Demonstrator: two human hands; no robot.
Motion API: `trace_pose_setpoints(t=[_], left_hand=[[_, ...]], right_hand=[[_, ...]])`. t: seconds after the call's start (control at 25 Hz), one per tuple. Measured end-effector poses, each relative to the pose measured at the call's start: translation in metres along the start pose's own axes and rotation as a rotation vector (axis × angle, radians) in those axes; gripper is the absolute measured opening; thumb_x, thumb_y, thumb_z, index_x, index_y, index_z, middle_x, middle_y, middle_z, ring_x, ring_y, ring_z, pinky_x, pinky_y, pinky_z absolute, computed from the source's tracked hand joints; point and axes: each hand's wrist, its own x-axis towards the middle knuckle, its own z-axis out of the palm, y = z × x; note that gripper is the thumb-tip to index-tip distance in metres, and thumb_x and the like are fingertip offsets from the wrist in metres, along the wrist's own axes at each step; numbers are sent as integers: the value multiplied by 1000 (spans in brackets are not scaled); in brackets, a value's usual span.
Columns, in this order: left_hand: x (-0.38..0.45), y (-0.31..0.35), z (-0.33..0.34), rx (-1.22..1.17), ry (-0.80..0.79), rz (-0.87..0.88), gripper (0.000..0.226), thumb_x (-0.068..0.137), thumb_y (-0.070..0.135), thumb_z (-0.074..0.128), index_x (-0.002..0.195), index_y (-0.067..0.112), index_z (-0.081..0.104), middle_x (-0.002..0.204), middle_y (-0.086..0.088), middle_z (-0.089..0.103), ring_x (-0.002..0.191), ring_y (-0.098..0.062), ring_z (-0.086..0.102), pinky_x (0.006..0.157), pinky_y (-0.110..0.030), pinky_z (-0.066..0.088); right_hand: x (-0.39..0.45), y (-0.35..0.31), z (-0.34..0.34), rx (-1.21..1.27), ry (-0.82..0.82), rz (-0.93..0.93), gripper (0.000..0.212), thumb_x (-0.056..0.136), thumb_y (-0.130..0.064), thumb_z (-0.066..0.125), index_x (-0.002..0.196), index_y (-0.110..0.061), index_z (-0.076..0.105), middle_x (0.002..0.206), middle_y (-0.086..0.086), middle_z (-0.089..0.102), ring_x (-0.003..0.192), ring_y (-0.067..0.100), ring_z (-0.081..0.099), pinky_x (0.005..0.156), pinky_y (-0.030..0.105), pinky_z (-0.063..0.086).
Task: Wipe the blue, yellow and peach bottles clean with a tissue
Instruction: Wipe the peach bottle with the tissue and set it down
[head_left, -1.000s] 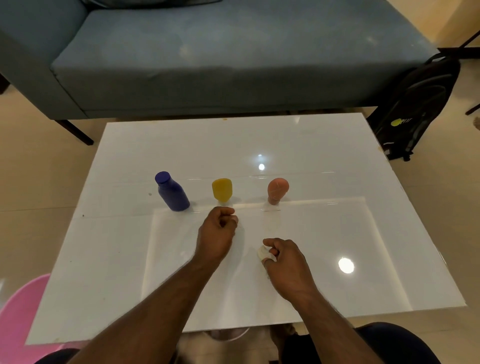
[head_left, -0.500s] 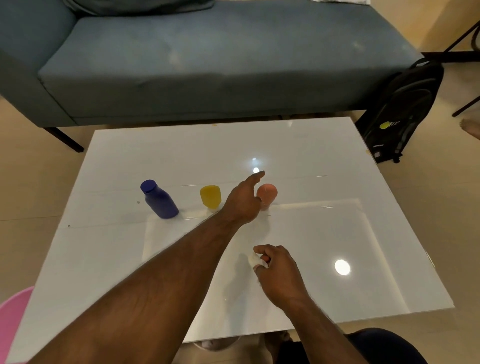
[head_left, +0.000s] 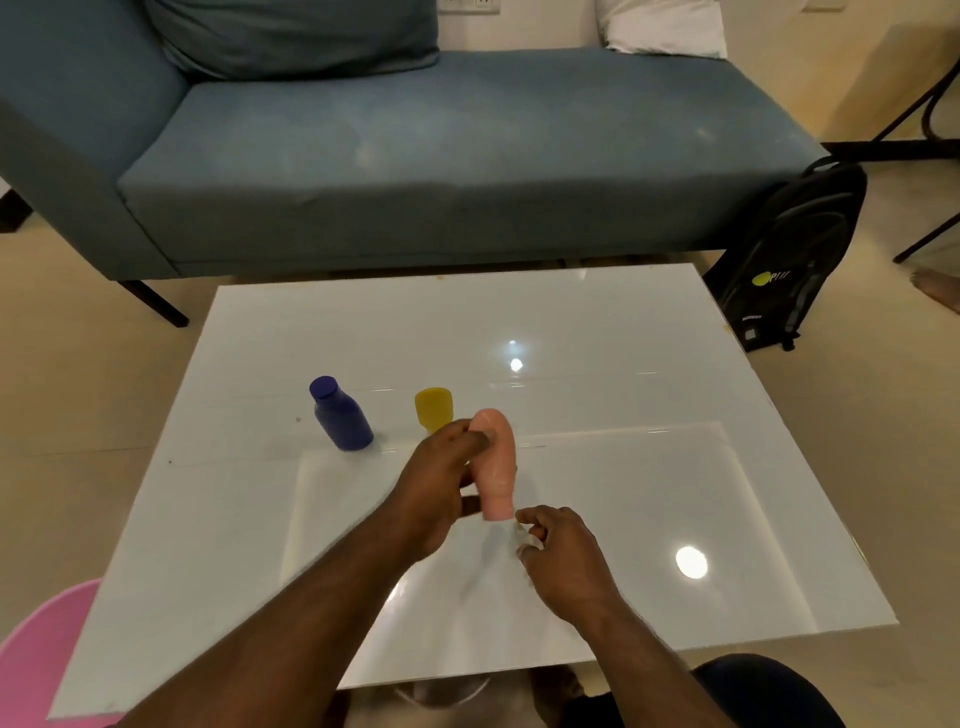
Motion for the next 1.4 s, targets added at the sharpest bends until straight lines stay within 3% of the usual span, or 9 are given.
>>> trace_pose_setpoints(t=[0.08,0.16,0.36,0.52,0.64,0.88,1.08,1.28,1.4], left_hand=[[-31,-15,-11,-241,48,-122,40,99,31,59,136,23,46,130,-14,59,108,-34,68,86,-54,59],[-54,-27,-17,-266,85,-160,51,96,37,60,142,22,43,129,-14,59,103,-33,70,75,-46,62],[-100,-31,-27,-386,37,-162,49,99,48,50,137,17,47,123,-16,65,103,-35,70,70,-41,59],[-136,-28,-38,-525,-54,-126,48,103,40,43,138,9,48,124,-17,71,95,-35,70,68,-40,59],[-168,-40,-45,-580,-120,-67,44,103,34,43,136,6,50,125,-16,70,95,-33,70,68,-39,60],[-207,-76,-54,-646,-137,-16,47,102,40,44,134,8,56,132,-11,68,100,-29,66,77,-39,52],[-216,-96,-62,-701,-162,-36,49,99,41,46,126,5,67,128,-14,69,87,-25,64,67,-35,49],[-211,-100,-64,-718,-166,-43,44,102,38,45,132,8,58,129,-14,68,93,-26,63,65,-36,52],[-203,-100,-62,-733,-184,-59,47,97,36,50,135,9,58,122,-15,69,94,-25,62,66,-37,52]], right_hand=[[-11,-2,-1,-45,-7,-12,30,91,-22,61,121,-25,59,117,-3,55,93,11,59,86,28,54],[-24,-4,-3,-69,-8,-14,30,92,-22,60,121,-25,59,115,-4,54,92,9,56,85,24,53],[-67,-17,-4,-93,14,-33,31,91,-19,62,121,-25,58,116,-4,54,95,9,56,82,20,50],[-92,-32,-4,-99,40,-73,31,89,-19,64,118,-26,60,117,-4,56,94,7,56,83,18,50],[-117,-42,-5,-1,80,-110,25,89,-30,64,114,-24,62,109,-5,60,85,6,60,71,14,49],[-159,-42,6,171,71,-68,19,85,-24,68,103,-20,69,97,-7,67,79,8,64,72,28,58],[-180,-49,-3,343,113,-57,20,84,-11,66,90,-30,70,95,-5,69,82,13,66,77,34,58],[-203,-84,-14,296,207,-304,14,86,-29,68,98,-35,68,99,-17,67,91,3,62,75,22,54],[-206,-104,-6,82,245,-470,19,88,-20,63,105,-29,68,102,-19,61,92,-2,58,77,16,50]])
